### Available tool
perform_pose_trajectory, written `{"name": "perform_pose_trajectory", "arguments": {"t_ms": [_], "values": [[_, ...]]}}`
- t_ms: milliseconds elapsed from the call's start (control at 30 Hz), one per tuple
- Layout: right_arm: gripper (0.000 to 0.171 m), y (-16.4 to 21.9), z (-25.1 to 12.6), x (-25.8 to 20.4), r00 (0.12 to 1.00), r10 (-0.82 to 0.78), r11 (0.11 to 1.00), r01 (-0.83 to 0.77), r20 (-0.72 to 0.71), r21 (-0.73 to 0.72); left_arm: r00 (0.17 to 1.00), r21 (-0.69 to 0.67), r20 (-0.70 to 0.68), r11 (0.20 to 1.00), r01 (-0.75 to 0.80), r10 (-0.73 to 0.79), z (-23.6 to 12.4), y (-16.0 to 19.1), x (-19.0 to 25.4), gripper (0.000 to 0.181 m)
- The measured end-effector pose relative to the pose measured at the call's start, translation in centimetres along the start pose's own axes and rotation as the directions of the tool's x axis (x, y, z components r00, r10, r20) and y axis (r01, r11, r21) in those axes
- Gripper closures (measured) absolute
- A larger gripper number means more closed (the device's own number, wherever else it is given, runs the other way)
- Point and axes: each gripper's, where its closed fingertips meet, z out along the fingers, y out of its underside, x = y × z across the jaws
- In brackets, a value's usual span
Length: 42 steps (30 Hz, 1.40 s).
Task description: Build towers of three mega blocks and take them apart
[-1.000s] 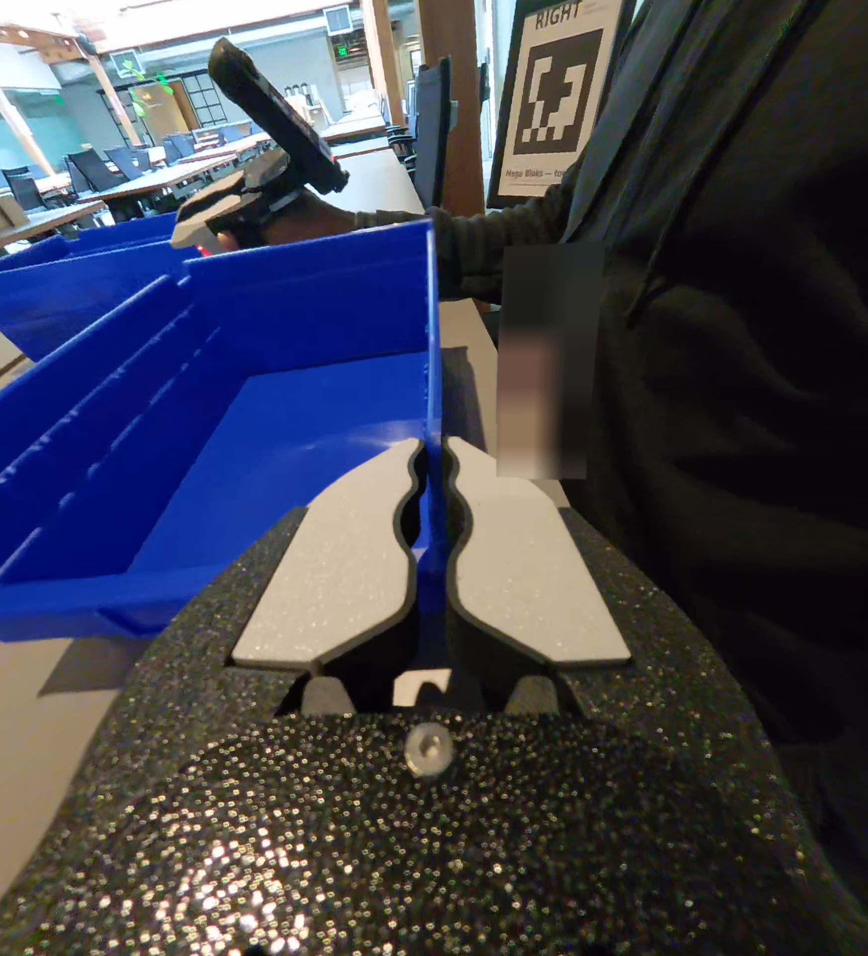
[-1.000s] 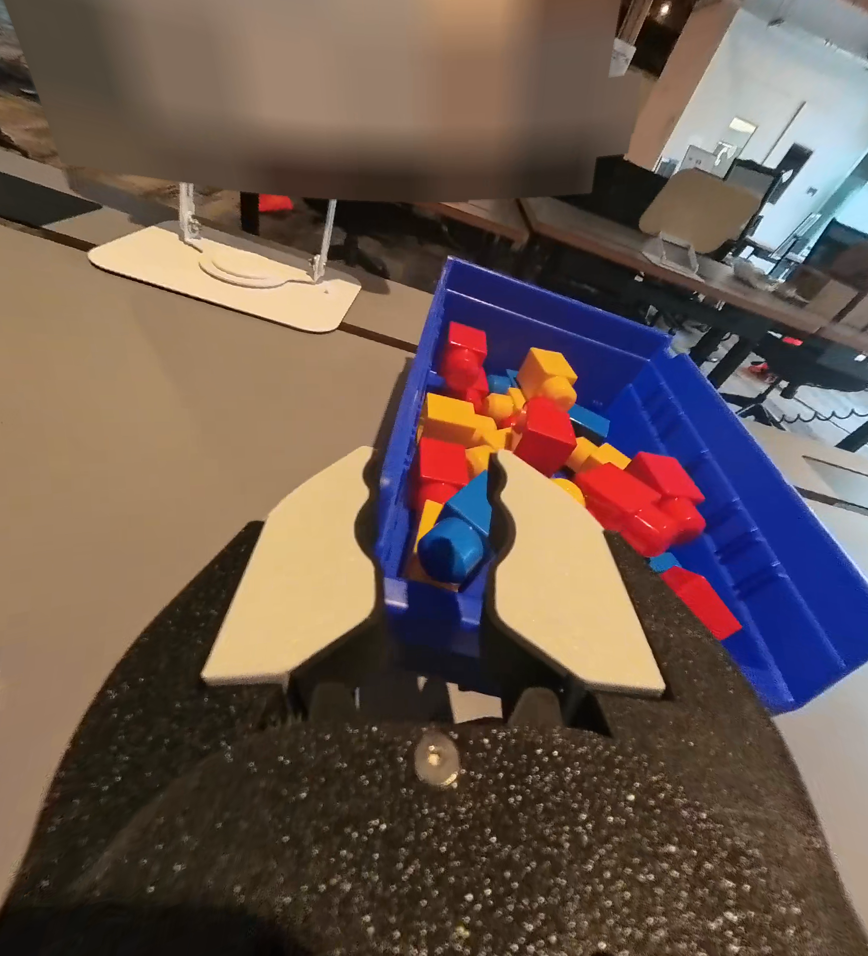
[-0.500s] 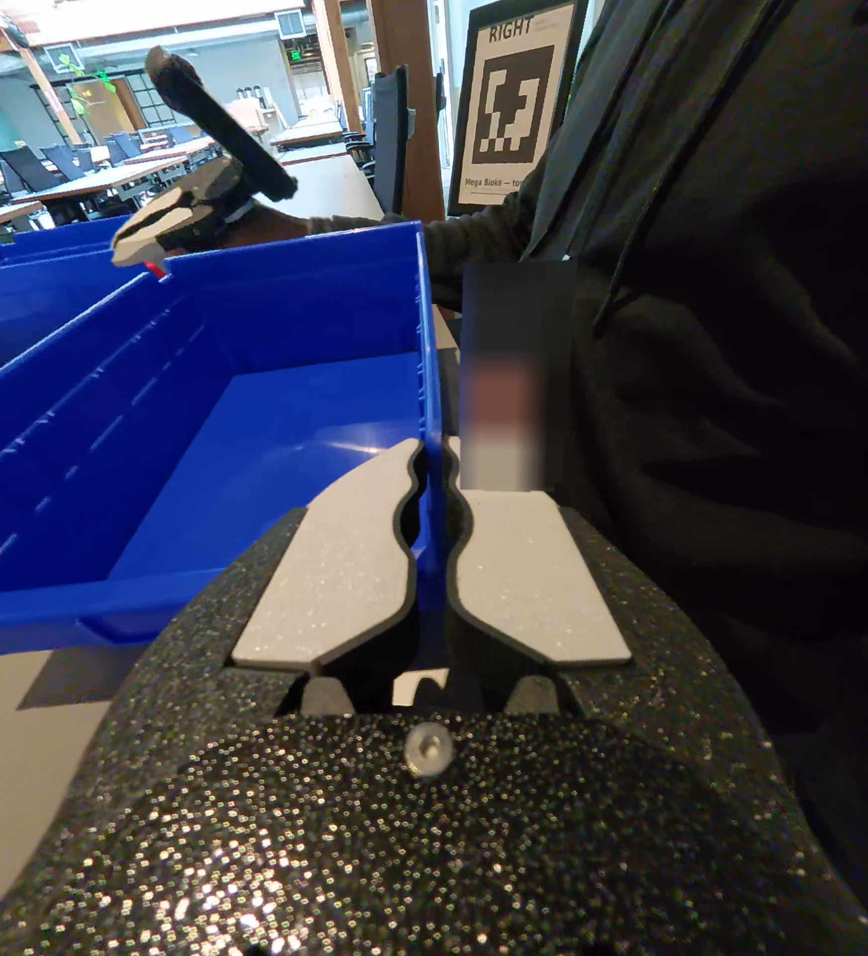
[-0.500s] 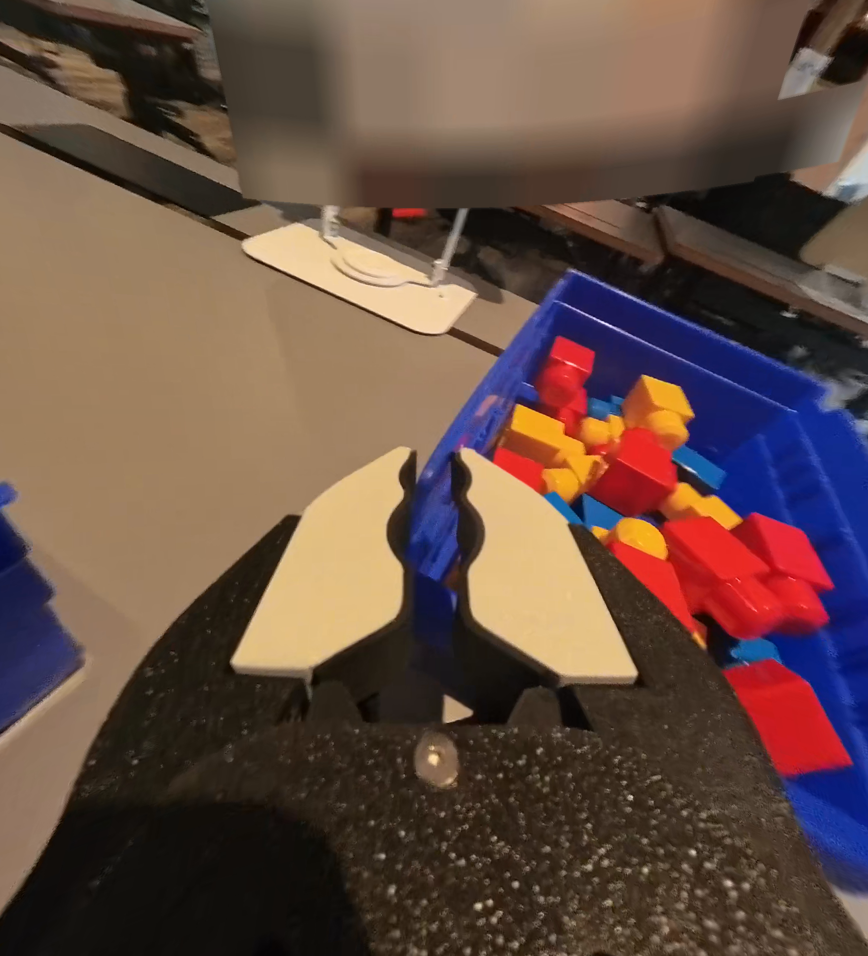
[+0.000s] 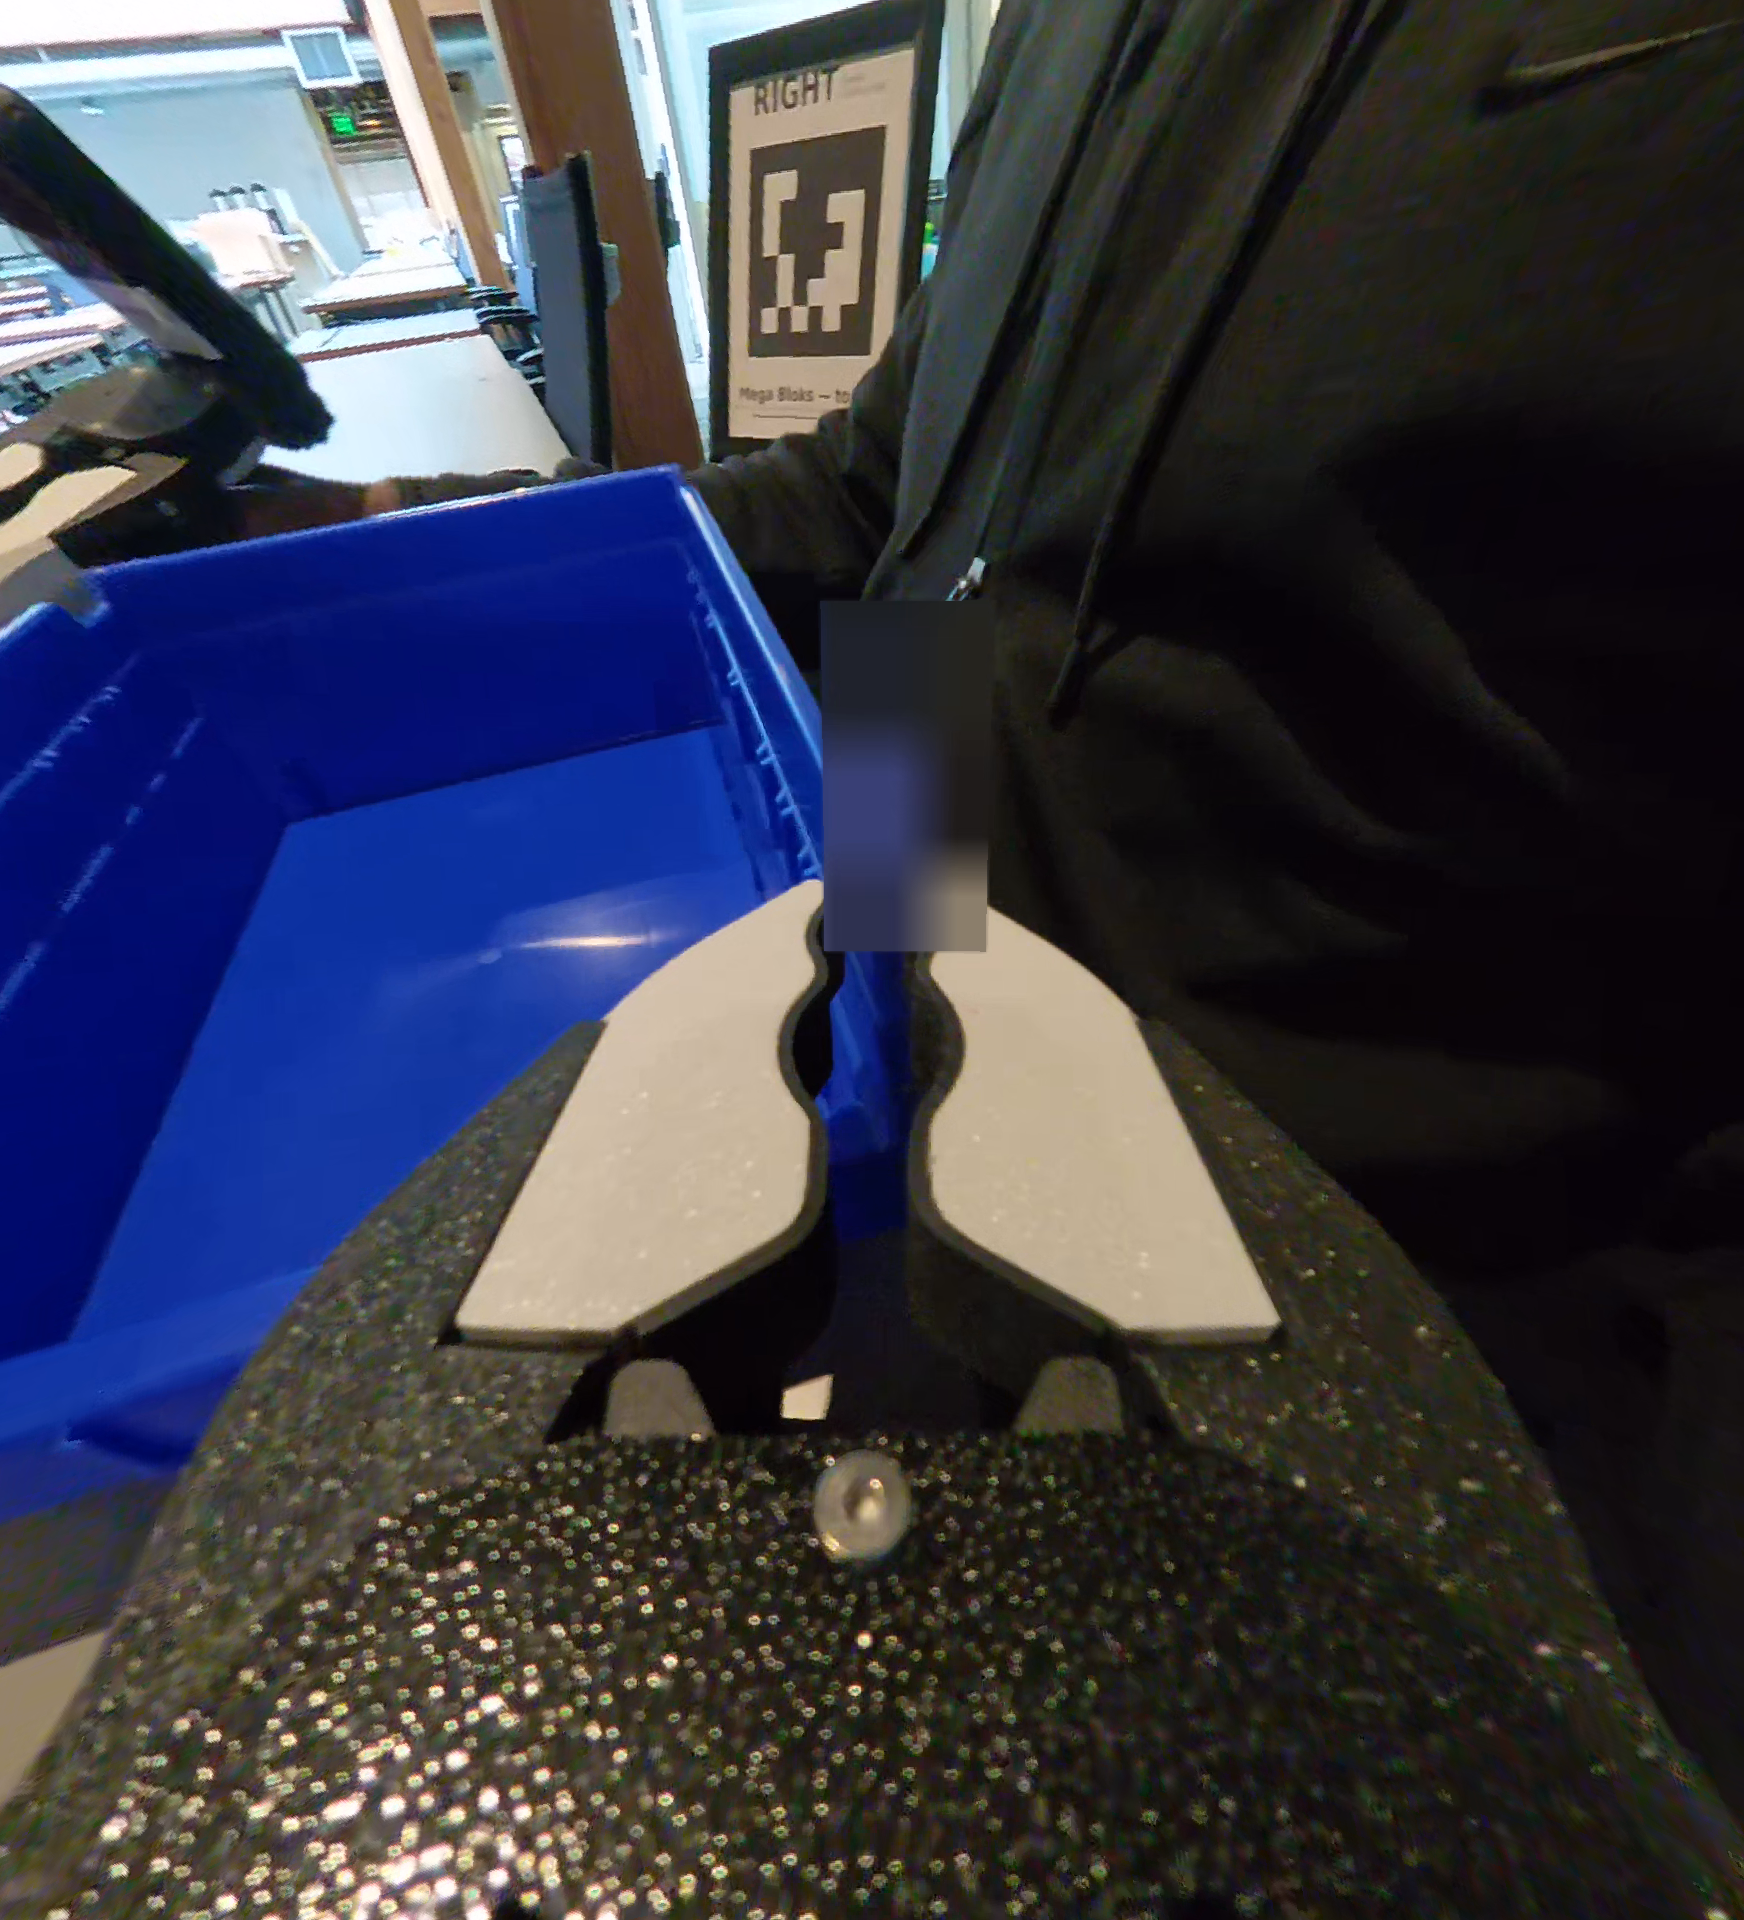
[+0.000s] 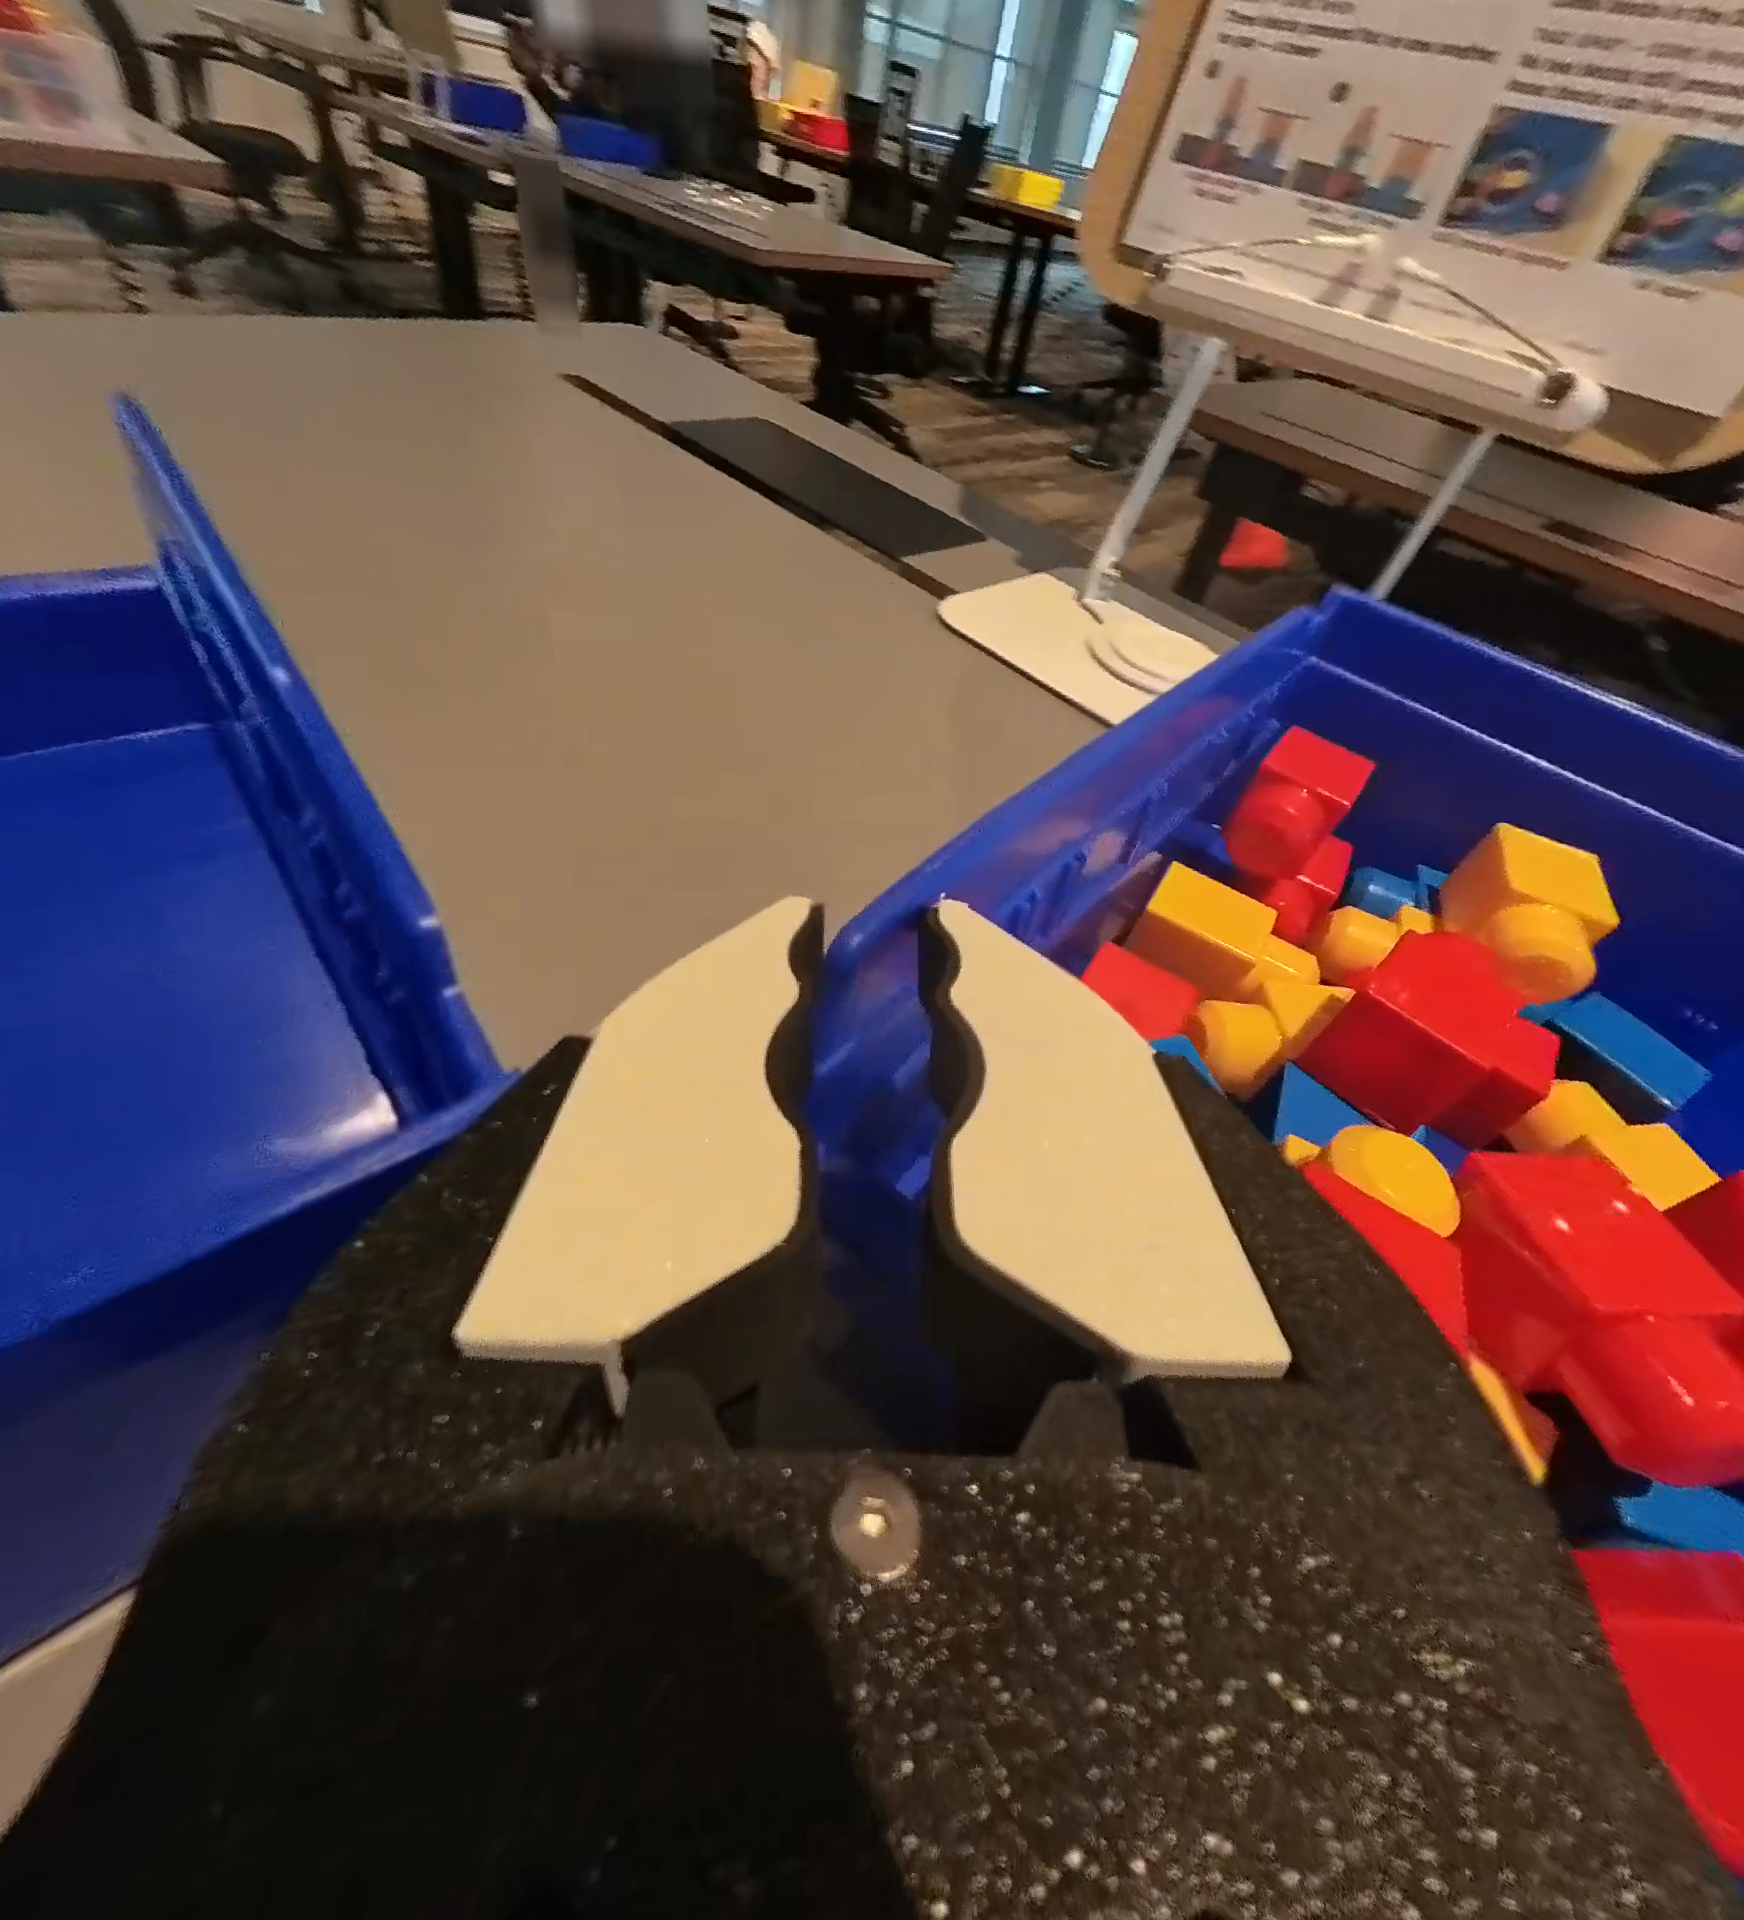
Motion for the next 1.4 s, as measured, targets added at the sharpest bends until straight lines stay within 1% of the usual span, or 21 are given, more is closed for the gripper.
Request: {"name": "perform_pose_trajectory", "arguments": {"t_ms": [200, 367, 433, 600, 800, 967, 1100, 1167, 1233, 1267, 1333, 1367, 1400], "values": [[0.153, -0.6, 0.6, -2.6, 0.980, -0.005, 0.998, -0.007, 0.198, 0.057, 0.999, 0.004, -0.039, 1.000, -0.008, 0.009, 0.2, -0.1, 0.6, 0.172], [0.154, -1.1, 1.1, -5.0, 0.936, -0.040, 0.996, 0.009, 0.349, 0.092, 0.999, 0.007, -0.050, 1.000, -0.018, 0.019, 0.3, -0.2, 0.9, 0.173], [0.153, -1.4, 1.2, -6.0, 0.905, -0.052, 0.994, 0.005, 0.421, 0.112, 0.999, 0.008, -0.051, 1.000, -0.019, 0.019, 0.2, -0.2, 0.9, 0.173], [0.151, -1.5, 0.9, -7.1, 0.839, -0.067, 0.992, -0.003, 0.540, 0.128, 0.998, 0.009, -0.054, 1.000, -0.016, 0.016, 0.2, -0.2, 0.9, 0.173], [0.153, -1.2, -1.0, -8.2, 0.754, -0.038, 0.994, -0.039, 0.656, 0.103, 0.999, 0.024, -0.038, 1.000, -0.009, 0.010, 0.1, -0.4, 0.7, 0.174], [0.154, -1.3, -1.6, -9.5, 0.650, 0.035, 0.990, -0.125, 0.759, 0.061, 1.000, 0.053, 0.004, 0.998, -0.017, 0.017, -0.2, -0.7, 0.2, 0.172], [0.156, -1.3, -1.8, -10.0, 0.578, 0.079, 0.986, -0.165, 0.812, 0.022, 0.995, 0.144, 0.099, 0.990, -0.003, -0.011, -1.5, -1.9, -1.1, 0.162], [0.156, -1.3, -1.9, -10.0, 0.545, 0.098, 0.983, -0.181, 0.833, 0.002, 0.985, 0.207, 0.170, 0.978, -0.004, -0.032, -2.7, -2.7, -2.1, 0.158], [0.157, -1.3, -1.9, -10.0, 0.528, 0.110, 0.981, -0.196, 0.842, -0.006, 0.974, 0.266, 0.222, 0.964, -0.006, -0.055, -4.0, -3.4, -2.9, 0.156], [0.157, -1.3, -1.8, -9.9, 0.535, 0.107, 0.980, -0.198, 0.838, 0.001, 0.960, 0.287, 0.272, 0.957, -0.024, -0.058, -4.6, -3.7, -3.6, 0.156], [0.158, -1.3, -1.7, -9.8, 0.569, 0.081, 0.982, -0.185, 0.819, 0.031, 0.885, 0.320, 0.458, 0.944, -0.078, -0.082, -6.7, -4.2, -6.5, 0.154], [0.159, -1.4, -1.7, -9.7, 0.590, 0.062, 0.984, -0.171, 0.805, 0.049, 0.822, 0.334, 0.557, 0.938, -0.090, -0.119, -8.2, -4.3, -8.4, 0.154], [0.159, -1.4, -1.7, -9.6, 0.612, 0.046, 0.985, -0.158, 0.790, 0.065, 0.739, 0.347, 0.652, 0.934, -0.087, -0.173, -9.9, -4.2, -10.5, 0.152]]}}
